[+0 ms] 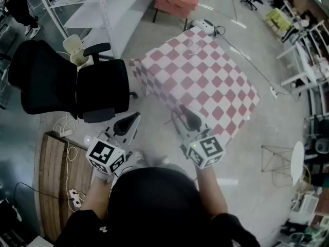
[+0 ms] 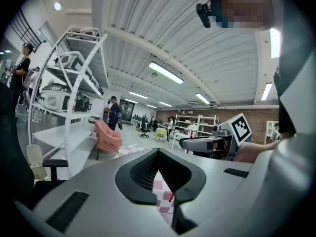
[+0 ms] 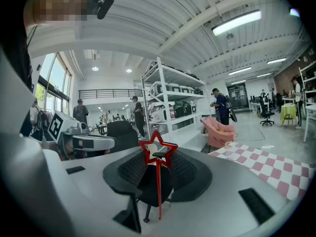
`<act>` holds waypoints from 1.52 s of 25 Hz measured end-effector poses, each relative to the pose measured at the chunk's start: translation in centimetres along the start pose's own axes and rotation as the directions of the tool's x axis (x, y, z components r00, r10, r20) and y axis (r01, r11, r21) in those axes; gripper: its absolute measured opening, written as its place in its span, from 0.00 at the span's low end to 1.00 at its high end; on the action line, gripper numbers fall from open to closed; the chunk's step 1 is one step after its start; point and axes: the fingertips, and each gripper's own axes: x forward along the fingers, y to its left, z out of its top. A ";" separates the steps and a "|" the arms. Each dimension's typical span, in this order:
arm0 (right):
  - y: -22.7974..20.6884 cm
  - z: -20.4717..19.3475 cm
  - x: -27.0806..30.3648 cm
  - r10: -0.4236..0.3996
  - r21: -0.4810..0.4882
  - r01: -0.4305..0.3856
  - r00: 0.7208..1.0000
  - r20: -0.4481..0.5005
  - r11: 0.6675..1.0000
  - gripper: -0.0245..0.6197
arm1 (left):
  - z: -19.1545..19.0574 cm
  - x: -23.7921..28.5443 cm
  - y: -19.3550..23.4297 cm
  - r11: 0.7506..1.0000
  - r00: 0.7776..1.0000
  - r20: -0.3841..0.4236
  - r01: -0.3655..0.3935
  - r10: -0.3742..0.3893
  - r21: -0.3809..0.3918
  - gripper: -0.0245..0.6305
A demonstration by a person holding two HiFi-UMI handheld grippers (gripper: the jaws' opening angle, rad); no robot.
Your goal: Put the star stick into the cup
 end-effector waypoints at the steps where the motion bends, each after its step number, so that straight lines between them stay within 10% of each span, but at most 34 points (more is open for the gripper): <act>1: 0.4 0.0 0.5 -0.001 -0.001 0.001 1.000 -0.001 1.000 0.25 | 0.1 -0.2 0.5 1.000 1.000 0.000 0.005 -0.005 0.000 0.10; 12: 0.9 -0.3 3.0 -0.065 0.051 0.064 0.998 0.016 0.997 0.25 | -1.3 0.2 4.7 0.998 0.998 -0.033 0.058 -0.059 -0.026 0.10; 38: -24.4 3.6 11.8 -0.025 0.113 0.019 0.998 0.053 0.993 0.25 | 2.8 23.7 10.5 0.999 0.995 -0.096 -0.024 0.020 -0.038 0.10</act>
